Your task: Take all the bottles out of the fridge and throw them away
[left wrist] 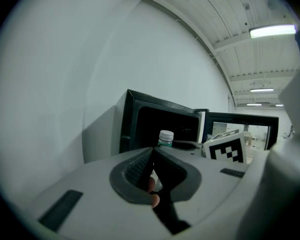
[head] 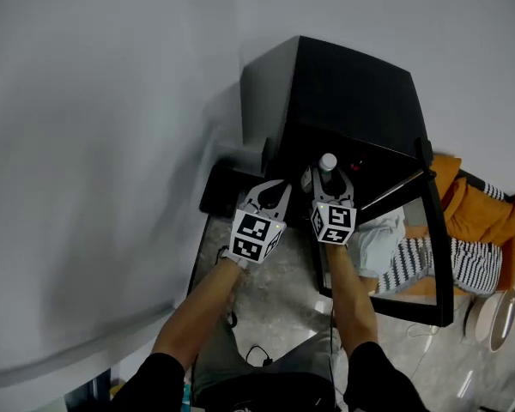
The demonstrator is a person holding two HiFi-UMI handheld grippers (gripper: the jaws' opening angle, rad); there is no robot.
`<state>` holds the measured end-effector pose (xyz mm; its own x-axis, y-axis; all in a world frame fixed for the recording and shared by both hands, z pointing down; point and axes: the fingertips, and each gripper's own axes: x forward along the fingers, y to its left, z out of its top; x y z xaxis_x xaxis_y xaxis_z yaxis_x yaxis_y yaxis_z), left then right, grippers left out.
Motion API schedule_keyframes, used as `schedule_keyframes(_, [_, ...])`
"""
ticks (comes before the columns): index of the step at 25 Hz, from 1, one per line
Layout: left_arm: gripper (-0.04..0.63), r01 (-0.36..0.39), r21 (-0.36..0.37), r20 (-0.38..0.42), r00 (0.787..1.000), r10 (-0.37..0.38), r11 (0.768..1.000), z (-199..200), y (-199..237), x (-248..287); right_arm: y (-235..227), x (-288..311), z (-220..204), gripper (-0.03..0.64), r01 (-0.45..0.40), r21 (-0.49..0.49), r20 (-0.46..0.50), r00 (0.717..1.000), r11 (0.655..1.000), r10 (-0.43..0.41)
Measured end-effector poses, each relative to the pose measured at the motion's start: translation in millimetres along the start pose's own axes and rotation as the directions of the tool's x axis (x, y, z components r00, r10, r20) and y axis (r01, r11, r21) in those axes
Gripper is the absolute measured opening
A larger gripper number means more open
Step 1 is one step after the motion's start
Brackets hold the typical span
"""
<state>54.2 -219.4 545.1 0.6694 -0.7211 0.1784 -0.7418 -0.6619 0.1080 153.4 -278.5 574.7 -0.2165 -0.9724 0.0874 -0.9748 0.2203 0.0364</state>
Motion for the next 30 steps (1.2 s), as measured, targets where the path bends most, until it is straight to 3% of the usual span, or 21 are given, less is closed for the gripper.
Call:
schedule_keyframes(3, [0.006,0.031,-0.004,-0.02,0.999,-0.031,1.0,20.1,9.0,-18.0,17.1,-18.4,29.4,0.184,0.028,-0.004,0.006,1.0,1.0,-0.028])
schedule_keyframes(7, [0.006,-0.004,-0.036,-0.021,1.0,0.003,0.999,49.5,17.4,-39.3,30.8,-40.9,74.7,0.184,0.015,0.016,0.02,1.0,1.0,-0.016])
schedule_keyframes(16, [0.006,-0.137,-0.047,0.017,0.99,0.137,0.99,102.8,-3.8,-81.1,65.5,-106.5,161.5,0.184,-0.175,-0.02,0.063,0.982,0.984,0.176])
schedule_keyframes(23, [0.006,-0.227,-0.036,0.063,0.971,0.229,0.973,128.7,11.4,-125.9,119.1,-124.3,177.7,0.184,-0.307,-0.03,0.067,0.949,0.951,0.309])
schedule_keyframes(30, [0.006,-0.288,-0.016,0.07,0.955,0.288,0.958,132.5,75.1,-175.4,188.6,-97.8,181.4,0.184,-0.357,-0.012,0.08,0.931,0.934,0.357])
